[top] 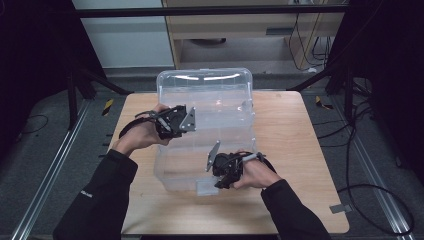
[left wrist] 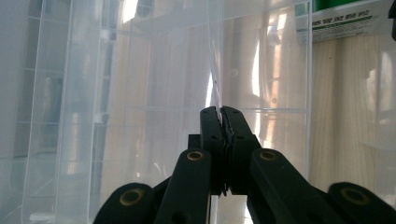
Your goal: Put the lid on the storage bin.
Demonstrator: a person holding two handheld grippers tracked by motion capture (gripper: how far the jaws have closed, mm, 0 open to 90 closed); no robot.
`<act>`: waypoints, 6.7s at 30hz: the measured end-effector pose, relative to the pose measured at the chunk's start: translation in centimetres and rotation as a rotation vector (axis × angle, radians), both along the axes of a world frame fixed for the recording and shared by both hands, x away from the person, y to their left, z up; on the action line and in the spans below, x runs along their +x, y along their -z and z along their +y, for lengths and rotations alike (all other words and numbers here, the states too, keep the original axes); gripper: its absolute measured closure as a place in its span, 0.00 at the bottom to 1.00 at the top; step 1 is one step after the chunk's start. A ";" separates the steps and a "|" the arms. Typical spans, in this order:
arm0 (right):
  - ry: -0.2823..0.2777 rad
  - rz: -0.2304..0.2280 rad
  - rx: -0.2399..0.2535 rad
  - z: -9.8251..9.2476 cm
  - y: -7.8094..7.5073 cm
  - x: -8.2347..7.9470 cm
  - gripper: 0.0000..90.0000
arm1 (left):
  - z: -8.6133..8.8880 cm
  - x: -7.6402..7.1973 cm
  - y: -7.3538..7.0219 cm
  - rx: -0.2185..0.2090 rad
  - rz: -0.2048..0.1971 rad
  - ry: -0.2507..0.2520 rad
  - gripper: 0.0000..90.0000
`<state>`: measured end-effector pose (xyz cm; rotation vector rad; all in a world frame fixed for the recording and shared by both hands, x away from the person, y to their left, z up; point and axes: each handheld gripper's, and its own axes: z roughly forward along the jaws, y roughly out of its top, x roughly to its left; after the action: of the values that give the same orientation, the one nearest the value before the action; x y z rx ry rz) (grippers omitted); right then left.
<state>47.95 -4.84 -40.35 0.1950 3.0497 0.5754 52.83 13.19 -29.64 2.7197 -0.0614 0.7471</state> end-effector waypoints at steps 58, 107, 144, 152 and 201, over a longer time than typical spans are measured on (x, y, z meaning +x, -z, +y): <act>0.113 -0.074 0.299 -3.7 -2.3 -1.4 0.71 | 1.4 -2.8 1.1 -0.067 0.076 0.007 0.97; 0.524 -0.259 0.834 -12.7 -6.5 -0.4 1.00 | 1.2 -3.2 1.4 -0.068 0.109 0.004 0.97; 0.770 -0.277 0.850 -13.9 -7.3 6.6 1.00 | 1.2 -3.6 1.7 -0.070 0.121 0.008 0.96; 0.776 -0.276 0.844 -14.0 -7.3 6.8 1.00 | 1.4 -3.8 1.9 -0.074 0.141 0.012 0.96; 0.758 -0.225 0.856 -15.4 -6.2 5.3 1.00 | 0.9 -3.9 3.4 -0.488 0.283 -0.056 0.66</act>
<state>53.21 -20.21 -34.15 1.1149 2.0586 1.5784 48.93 14.05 -33.00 2.3319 0.2325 0.3264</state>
